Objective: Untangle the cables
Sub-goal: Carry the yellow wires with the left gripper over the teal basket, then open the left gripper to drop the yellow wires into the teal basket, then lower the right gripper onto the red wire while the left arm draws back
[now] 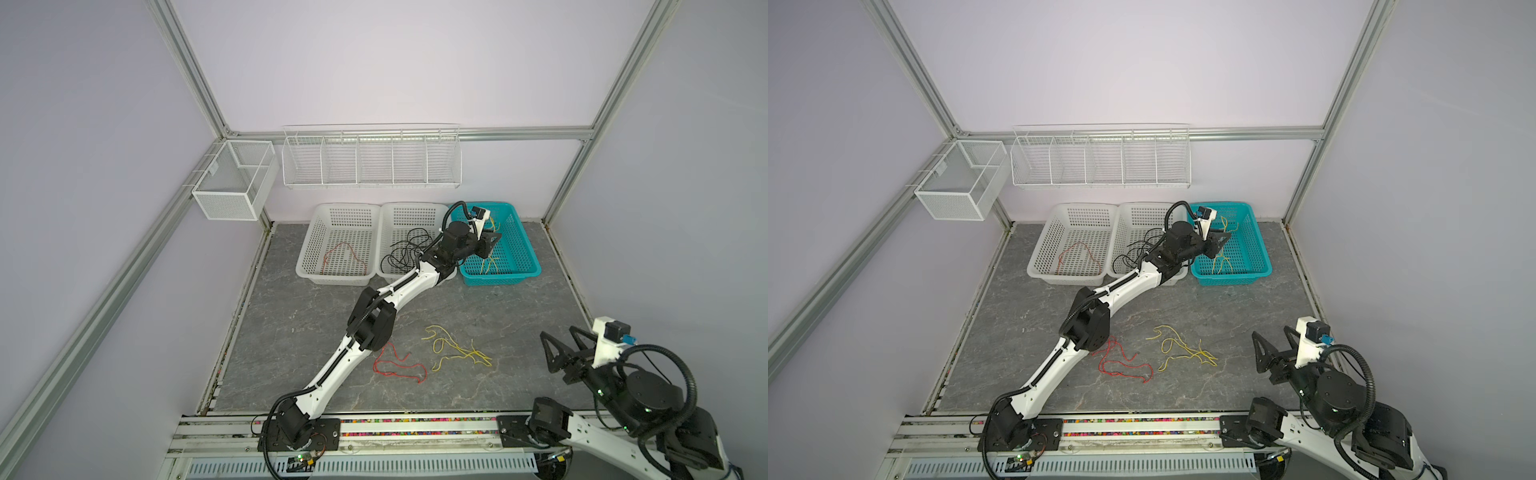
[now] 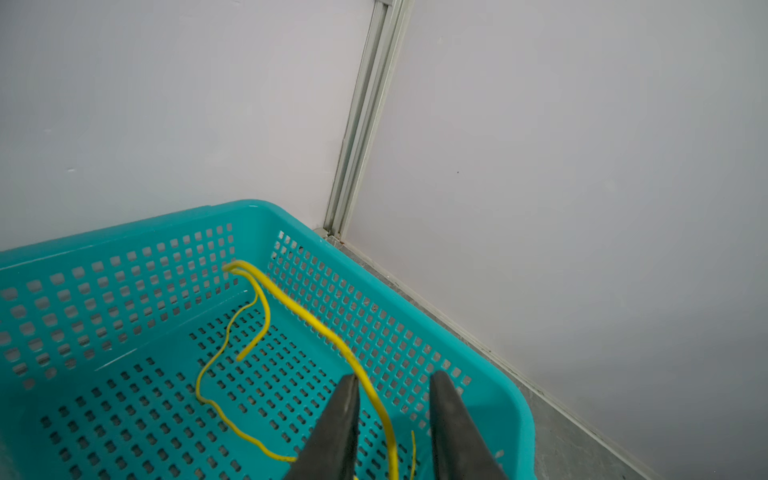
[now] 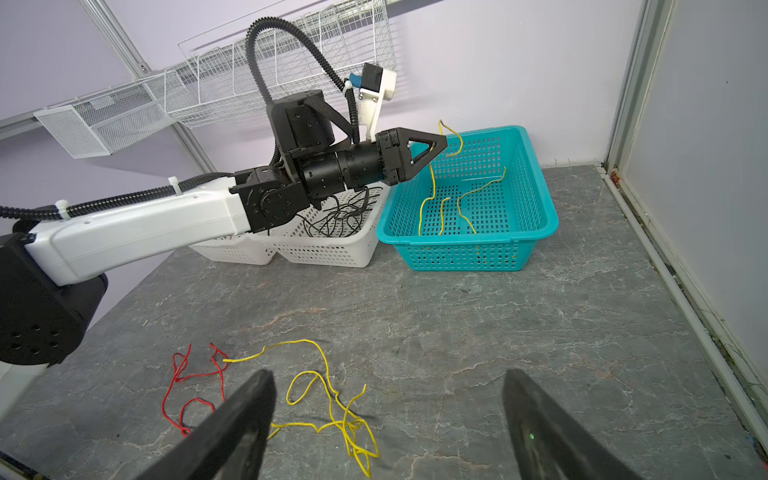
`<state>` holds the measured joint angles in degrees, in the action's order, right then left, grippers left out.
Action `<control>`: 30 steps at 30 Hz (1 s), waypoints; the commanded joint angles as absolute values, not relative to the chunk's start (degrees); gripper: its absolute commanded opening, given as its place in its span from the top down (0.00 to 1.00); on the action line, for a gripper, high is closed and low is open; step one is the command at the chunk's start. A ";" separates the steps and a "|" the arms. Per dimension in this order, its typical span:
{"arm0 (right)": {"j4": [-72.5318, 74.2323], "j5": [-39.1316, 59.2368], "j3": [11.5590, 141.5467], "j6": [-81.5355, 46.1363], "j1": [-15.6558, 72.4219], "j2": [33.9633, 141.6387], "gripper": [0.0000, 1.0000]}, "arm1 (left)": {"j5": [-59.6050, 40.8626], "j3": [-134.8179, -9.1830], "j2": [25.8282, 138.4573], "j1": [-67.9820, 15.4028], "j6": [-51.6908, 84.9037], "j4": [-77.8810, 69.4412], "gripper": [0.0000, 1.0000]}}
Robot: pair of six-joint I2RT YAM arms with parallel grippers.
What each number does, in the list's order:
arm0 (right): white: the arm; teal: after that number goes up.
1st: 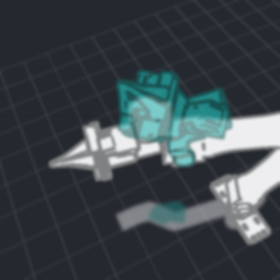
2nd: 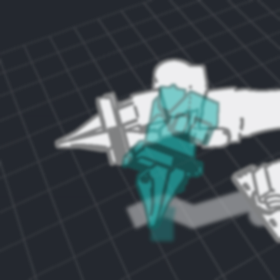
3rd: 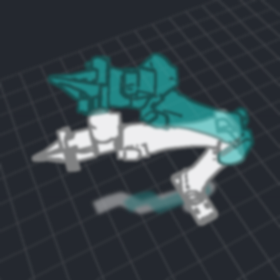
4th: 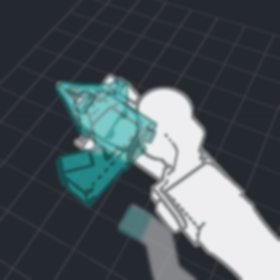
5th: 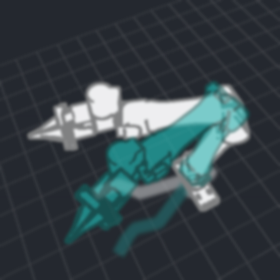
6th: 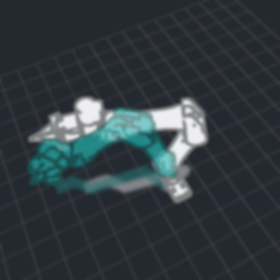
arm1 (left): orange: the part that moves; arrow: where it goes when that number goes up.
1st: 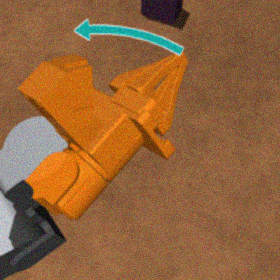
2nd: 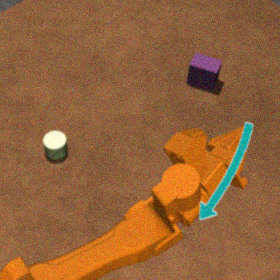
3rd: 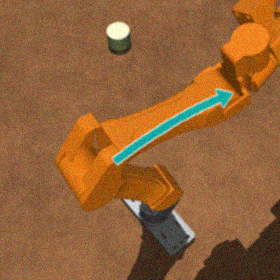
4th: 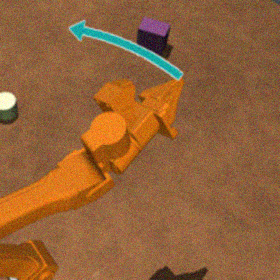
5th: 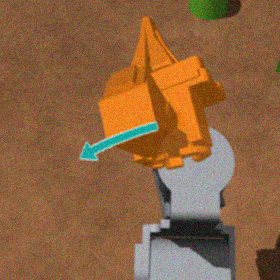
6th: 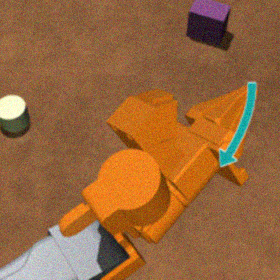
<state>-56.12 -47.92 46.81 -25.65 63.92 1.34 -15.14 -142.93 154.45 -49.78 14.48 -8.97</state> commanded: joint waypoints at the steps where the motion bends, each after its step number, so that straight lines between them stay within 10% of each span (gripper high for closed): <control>1: -55.28 -47.38 46.14 -24.79 64.33 0.57 0.12 | -14.43 -143.55 150.86 -50.01 13.16 -8.81 0.54; 12: -55.28 -47.96 46.21 -24.70 64.28 0.70 0.12 | -11.66 -139.10 139.90 -50.18 5.70 -2.98 0.25; 16: -55.28 -47.61 46.23 -23.94 64.41 1.63 0.12 | -9.37 -131.92 130.71 -50.12 2.28 -1.53 0.01; 30: -53.88 -36.83 49.73 -18.72 64.38 27.29 0.12 | -0.93 -87.97 88.01 -49.17 3.06 7.03 0.01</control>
<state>-55.88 -40.95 48.03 -20.73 64.01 24.21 -4.34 -93.41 92.40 -49.50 2.13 1.63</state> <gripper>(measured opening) 0.878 0.991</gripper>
